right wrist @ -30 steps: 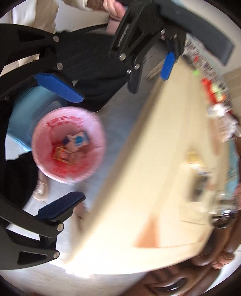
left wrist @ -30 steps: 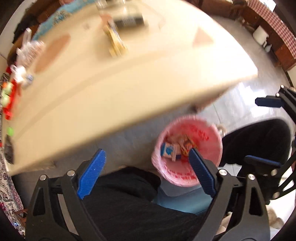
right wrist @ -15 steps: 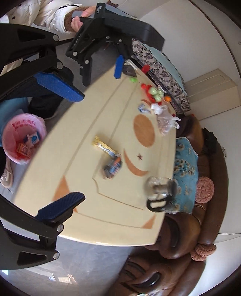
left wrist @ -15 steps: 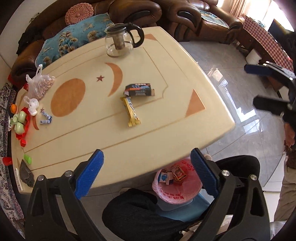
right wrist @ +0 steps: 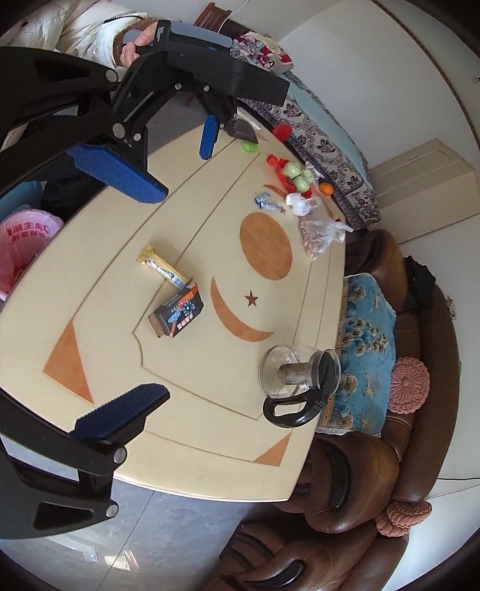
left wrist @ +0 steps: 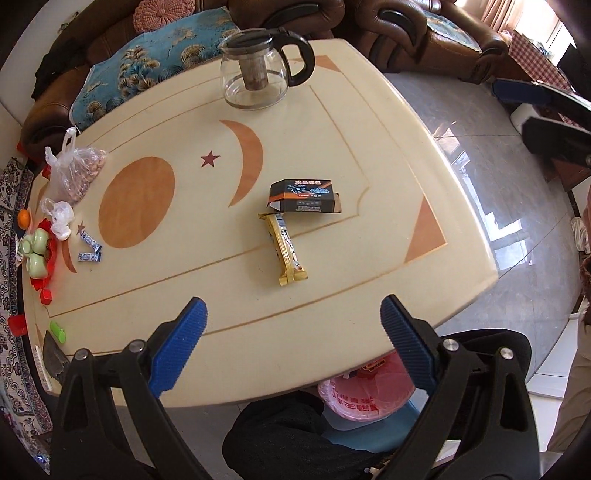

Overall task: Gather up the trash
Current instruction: 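Raise both tools back over the table toward the black box and snack bar, then grasp the black-orange box with the right tool while the left tool grasps the yellow snack bar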

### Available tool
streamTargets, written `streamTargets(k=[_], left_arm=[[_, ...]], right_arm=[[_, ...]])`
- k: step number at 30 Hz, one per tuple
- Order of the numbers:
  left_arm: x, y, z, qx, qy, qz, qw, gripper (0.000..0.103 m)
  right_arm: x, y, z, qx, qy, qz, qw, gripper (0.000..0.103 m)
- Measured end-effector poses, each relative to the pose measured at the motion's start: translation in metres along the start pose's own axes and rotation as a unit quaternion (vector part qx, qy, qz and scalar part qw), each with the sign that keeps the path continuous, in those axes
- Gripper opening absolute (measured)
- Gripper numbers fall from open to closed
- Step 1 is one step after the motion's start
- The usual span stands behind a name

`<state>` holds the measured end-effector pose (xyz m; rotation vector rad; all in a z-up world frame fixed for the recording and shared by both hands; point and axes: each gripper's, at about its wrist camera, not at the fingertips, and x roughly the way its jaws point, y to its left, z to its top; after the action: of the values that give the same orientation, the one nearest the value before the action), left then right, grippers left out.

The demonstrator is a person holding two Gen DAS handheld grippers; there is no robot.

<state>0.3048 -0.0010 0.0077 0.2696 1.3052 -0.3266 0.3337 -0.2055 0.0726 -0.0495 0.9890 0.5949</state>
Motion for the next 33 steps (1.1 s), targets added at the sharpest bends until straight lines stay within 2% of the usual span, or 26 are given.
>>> streamTargets(k=[11,21,33], left_arm=[[0.077,0.005,0.021,-0.003,0.034,0.002,0.9994,0.093],[0.149,0.011,0.028,-0.007,0.08,0.005,0.9968,0.092],[0.183,0.025,0.03,-0.039,0.084,-0.018,0.9955,0.092]], right_arm=[[0.097,-0.03,0.018,-0.009,0.08,0.007,0.997,0.096],[0.2,-0.027,0.016,-0.063,0.17,0.01,0.983,0.096],[0.291,-0.021,0.006,-0.105,0.23,0.005,0.967,0.096]])
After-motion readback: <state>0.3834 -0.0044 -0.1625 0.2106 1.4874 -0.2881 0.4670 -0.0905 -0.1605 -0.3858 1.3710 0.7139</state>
